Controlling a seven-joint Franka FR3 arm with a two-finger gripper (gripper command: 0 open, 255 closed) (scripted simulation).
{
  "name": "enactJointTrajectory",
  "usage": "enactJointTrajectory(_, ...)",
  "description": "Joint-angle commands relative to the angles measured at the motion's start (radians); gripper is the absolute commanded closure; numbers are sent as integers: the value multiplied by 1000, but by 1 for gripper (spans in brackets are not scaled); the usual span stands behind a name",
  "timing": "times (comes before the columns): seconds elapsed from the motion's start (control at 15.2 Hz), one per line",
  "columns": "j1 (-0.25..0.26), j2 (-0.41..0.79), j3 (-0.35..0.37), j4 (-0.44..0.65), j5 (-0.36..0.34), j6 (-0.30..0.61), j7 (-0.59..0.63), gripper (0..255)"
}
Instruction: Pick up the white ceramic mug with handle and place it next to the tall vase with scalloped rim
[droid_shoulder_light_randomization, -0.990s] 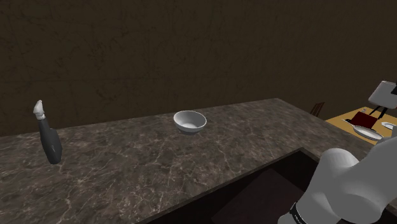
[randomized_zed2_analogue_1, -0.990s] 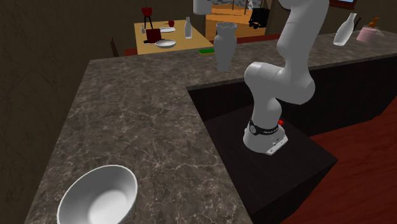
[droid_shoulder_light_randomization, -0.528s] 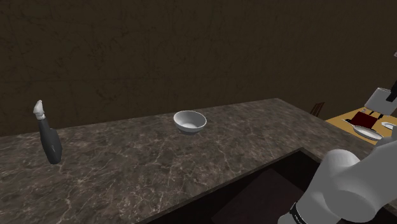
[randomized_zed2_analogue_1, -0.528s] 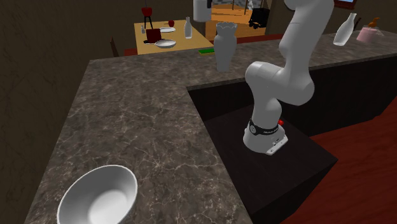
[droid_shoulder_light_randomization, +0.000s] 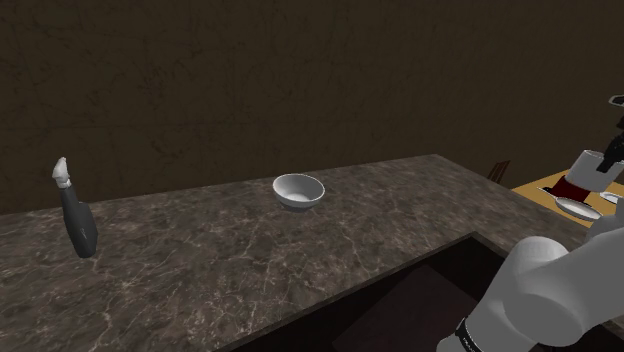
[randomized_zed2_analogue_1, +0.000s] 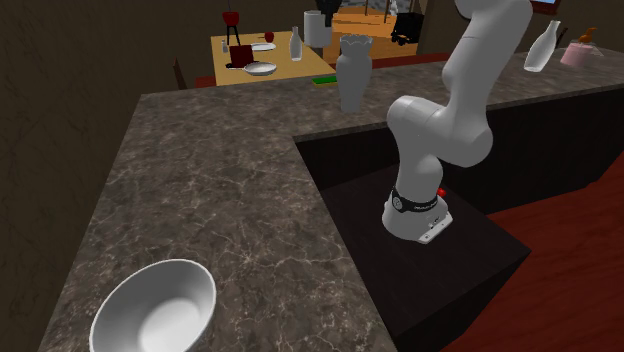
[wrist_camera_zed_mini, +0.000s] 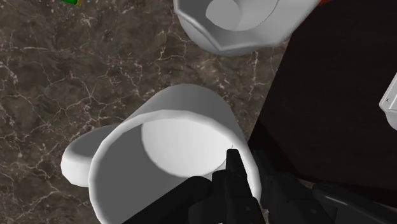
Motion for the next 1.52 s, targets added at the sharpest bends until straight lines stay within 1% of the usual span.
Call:
enactJointTrajectory(0.0, -15, -11, 6, -37, -8, 27, 7, 255)
enactJointTrajectory(0.66, -68, -57, 12, -196, -45, 145, 39, 255)
enactJointTrajectory(1.45, -90, -95, -31, -349, -95, 281, 71, 255)
